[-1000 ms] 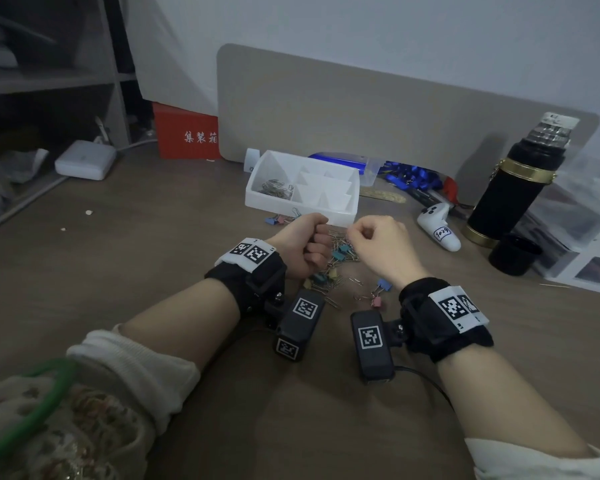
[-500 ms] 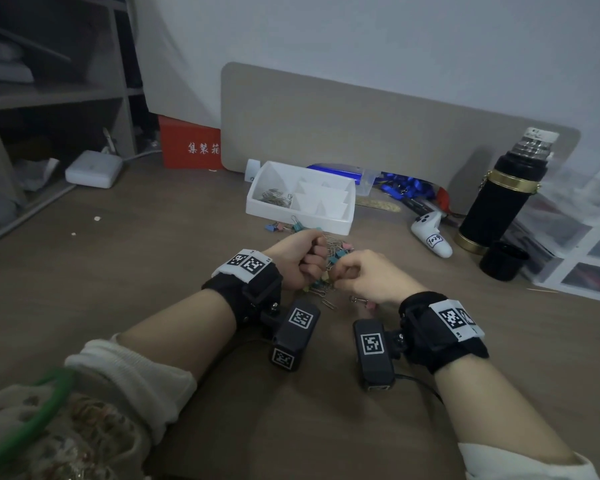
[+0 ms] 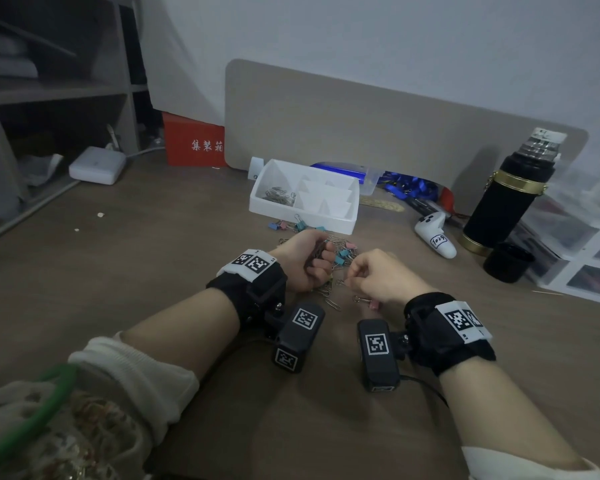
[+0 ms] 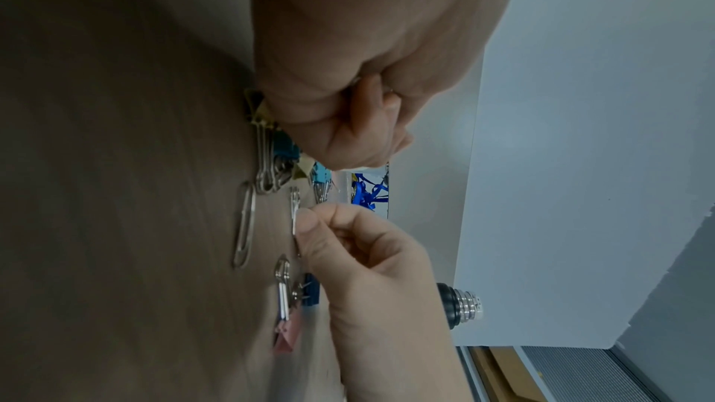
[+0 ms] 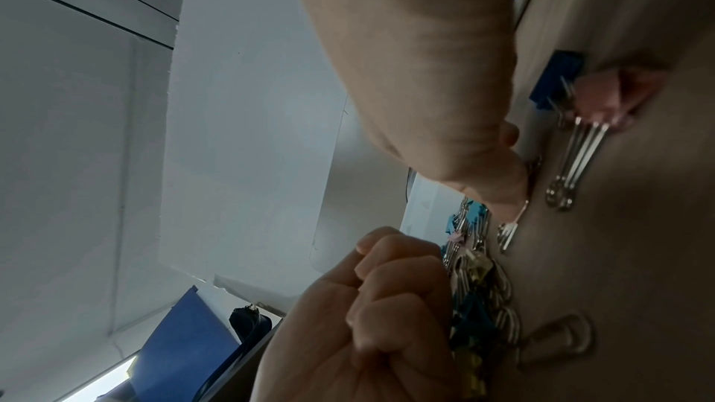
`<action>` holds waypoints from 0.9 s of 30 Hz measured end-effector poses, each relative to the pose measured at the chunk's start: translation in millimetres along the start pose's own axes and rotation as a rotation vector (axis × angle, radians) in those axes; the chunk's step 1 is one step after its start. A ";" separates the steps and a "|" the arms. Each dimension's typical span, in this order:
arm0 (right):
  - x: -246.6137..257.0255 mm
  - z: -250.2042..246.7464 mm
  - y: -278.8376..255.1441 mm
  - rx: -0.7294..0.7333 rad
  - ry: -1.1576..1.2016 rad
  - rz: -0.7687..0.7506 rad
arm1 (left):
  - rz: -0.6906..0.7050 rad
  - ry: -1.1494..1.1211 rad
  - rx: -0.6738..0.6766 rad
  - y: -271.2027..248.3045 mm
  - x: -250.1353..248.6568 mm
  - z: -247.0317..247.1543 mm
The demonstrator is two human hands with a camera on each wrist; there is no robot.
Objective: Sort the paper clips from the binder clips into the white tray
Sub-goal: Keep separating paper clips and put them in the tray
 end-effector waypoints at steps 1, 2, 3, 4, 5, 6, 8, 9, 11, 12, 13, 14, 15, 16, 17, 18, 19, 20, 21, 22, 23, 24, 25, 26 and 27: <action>0.5 -0.3 -0.3 -0.003 -0.009 -0.003 | -0.001 0.002 0.001 0.1 0.0 0.2; 1.0 -0.8 -0.6 -0.004 -0.022 -0.008 | -0.002 0.003 0.001 0.0 0.0 0.4; 1.5 -1.5 -0.8 -0.006 -0.038 -0.014 | -0.003 0.003 0.000 -0.1 0.0 0.4; 1.6 -2.1 -0.9 -0.008 -0.055 -0.017 | -0.005 0.004 -0.001 -0.2 0.0 0.4; 1.7 -3.0 -1.1 -0.011 -0.071 -0.018 | -0.006 0.004 -0.002 -0.4 0.1 0.4; 1.8 -4.0 -1.4 -0.016 -0.088 -0.018 | -0.006 0.005 0.000 -0.6 0.3 0.4; 2.6 -6.3 -2.4 -0.029 -0.123 -0.018 | -0.007 0.003 0.002 -0.6 0.5 0.6; 3.5 -7.2 -3.0 -0.029 -0.136 -0.019 | -0.009 0.002 0.003 -0.5 0.5 0.6; 5.4 -8.0 -4.3 -0.034 -0.155 -0.020 | -0.011 0.001 0.007 -0.6 0.6 0.6; 6.0 -8.3 -4.7 -0.043 -0.171 -0.017 | -0.012 0.002 0.008 -0.7 0.7 0.5; 6.3 -8.4 -4.8 -0.053 -0.189 -0.013 | -0.013 0.003 0.010 -0.7 0.6 0.5; 6.5 -8.5 -4.9 -0.063 -0.201 -0.010 | -0.013 0.006 0.012 -0.8 0.6 0.6; 6.9 -8.5 -5.1 -0.068 -0.199 -0.008 | -0.012 0.008 0.012 -0.6 0.5 0.6; 7.5 -8.2 -5.2 -0.066 -0.182 -0.004 | -0.012 0.010 0.011 -0.6 0.4 0.7; 8.2 -8.0 -5.7 -0.059 -0.162 -0.003 | -0.012 0.011 0.009 -0.7 0.2 0.8; 9.1 -7.9 -6.2 -0.046 -0.152 -0.004 | -0.011 0.014 0.007 -0.9 0.2 0.9; 10.0 -7.9 -6.8 -0.030 -0.152 -0.007 | -0.011 0.016 0.006 -1.0 0.2 1.0; 10.5 -7.9 -7.2 -0.014 -0.154 -0.008 | -0.010 0.019 0.005 -1.2 0.3 1.1; 10.6 -8.1 -7.3 0.000 -0.153 -0.008 | -0.011 0.021 0.004 -1.3 0.3 1.2; 10.6 -8.3 -7.1 0.008 -0.151 -0.006 | -0.012 0.021 0.003 -1.5 0.3 1.3; 10.0 -8.3 -6.7 0.009 -0.147 -0.003 | -0.013 0.021 0.003 -1.3 0.2 1.3; 9.2 -8.1 -6.2 0.005 -0.142 0.001 | -0.015 0.020 0.003 -1.1 0.0 1.4; 8.6 -7.7 -5.8 0.001 -0.132 0.004 | -0.016 0.020 0.004 -0.8 -0.1 1.4; 8.4 -7.2 -5.6 -0.003 -0.116 0.003 | -0.017 0.022 0.005 -0.8 -0.3 1.5; 8.3 -6.7 -5.4 -0.007 -0.099 0.001 | -0.017 0.024 0.006 -0.7 -0.4 1.6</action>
Point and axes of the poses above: each hand's wrist, its own y-axis towards the middle knuckle, its own z-axis out of the palm, x = y × z, the point moved 1 cm from there along y, towards the middle knuckle, and after that the axes turned 3 degrees about -z, right-handed, at the moved point
